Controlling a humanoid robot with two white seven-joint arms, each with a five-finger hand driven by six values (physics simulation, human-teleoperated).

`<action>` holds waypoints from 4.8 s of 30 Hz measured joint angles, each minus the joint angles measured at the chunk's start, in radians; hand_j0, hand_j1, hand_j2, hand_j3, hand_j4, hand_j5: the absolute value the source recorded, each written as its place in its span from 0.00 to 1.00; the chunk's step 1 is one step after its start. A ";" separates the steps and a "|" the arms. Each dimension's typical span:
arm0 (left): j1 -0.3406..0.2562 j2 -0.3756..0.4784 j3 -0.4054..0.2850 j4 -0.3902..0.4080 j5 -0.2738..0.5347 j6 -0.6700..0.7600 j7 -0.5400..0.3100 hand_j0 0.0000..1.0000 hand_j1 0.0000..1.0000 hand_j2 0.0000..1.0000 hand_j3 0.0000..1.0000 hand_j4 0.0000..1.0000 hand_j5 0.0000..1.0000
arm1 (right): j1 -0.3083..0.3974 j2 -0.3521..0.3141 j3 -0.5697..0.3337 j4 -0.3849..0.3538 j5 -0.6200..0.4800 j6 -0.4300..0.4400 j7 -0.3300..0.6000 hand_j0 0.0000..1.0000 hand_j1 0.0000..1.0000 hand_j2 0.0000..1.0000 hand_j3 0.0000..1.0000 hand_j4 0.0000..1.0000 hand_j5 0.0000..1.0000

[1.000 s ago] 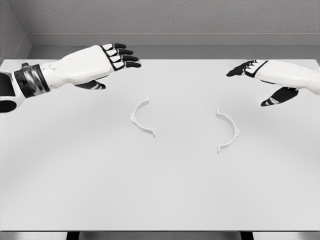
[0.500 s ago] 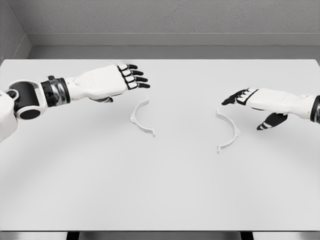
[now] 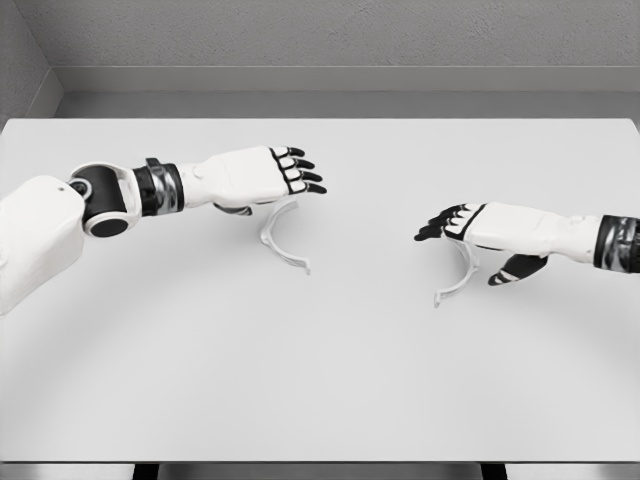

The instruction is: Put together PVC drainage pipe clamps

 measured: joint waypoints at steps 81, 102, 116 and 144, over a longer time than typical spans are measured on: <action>-0.069 -0.239 -0.001 0.304 -0.202 0.073 0.003 0.99 0.99 0.99 0.99 0.99 0.99 | -0.069 0.142 0.027 0.161 0.152 0.000 0.000 1.00 1.00 1.00 1.00 1.00 1.00; -0.064 -0.254 -0.025 0.298 -0.211 0.071 0.003 0.99 0.99 0.99 0.99 0.99 0.99 | -0.071 0.160 0.035 0.167 0.155 0.000 0.000 1.00 1.00 1.00 1.00 1.00 1.00; -0.063 -0.248 -0.057 0.237 -0.205 0.058 0.004 0.99 0.99 0.99 0.99 0.99 0.99 | -0.078 0.174 0.034 0.172 0.156 0.000 0.000 1.00 1.00 1.00 1.00 1.00 1.00; 0.064 0.096 0.128 0.030 0.093 0.000 -0.010 1.00 1.00 1.00 1.00 1.00 1.00 | -0.078 0.170 -0.060 0.272 0.154 0.000 0.000 1.00 1.00 1.00 1.00 1.00 1.00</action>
